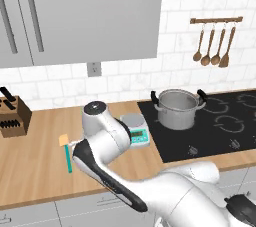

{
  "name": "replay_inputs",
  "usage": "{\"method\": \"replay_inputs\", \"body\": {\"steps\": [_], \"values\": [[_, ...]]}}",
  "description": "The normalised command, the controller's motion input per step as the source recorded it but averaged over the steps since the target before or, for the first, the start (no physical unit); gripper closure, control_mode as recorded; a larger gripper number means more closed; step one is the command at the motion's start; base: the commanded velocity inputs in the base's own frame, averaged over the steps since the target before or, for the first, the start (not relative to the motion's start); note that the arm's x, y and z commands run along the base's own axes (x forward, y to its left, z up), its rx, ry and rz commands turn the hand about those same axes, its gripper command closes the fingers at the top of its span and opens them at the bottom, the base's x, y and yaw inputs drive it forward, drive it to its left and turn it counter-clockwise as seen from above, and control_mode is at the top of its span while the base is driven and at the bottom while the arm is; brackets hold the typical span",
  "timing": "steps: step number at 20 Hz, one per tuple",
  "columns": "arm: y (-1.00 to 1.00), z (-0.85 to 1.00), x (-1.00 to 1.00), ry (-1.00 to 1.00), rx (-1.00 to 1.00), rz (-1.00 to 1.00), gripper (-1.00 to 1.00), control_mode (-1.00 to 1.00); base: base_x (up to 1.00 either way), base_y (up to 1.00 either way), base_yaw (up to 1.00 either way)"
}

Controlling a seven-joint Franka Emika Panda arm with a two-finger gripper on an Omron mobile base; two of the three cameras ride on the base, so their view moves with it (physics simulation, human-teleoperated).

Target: Put the sweet potato and carrot in the pot. Retrieve the spatula and lightly stir the vegetables in the pot.

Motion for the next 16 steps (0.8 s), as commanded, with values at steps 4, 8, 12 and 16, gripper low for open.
{"method": "replay_inputs", "body": {"steps": [4, 8, 12, 16], "values": [[0.93, -0.35, 0.0, 0.02, -0.09, 0.09, -1.0, -1.0, 0.0, 0.0, 0.0], [0.58, -0.26, 0.13, 0.03, -0.01, 0.02, -1.0, -1.0, 0.0, 0.0, 0.0], [0.21, -0.23, 0.34, 0.02, 0.0, 0.0, -1.0, -1.0, 0.0, 0.0, 0.0], [0.05, -0.36, 0.37, 0.01, 0.0, 0.0, -1.0, -1.0, 0.0, 0.0, 0.0]]}}
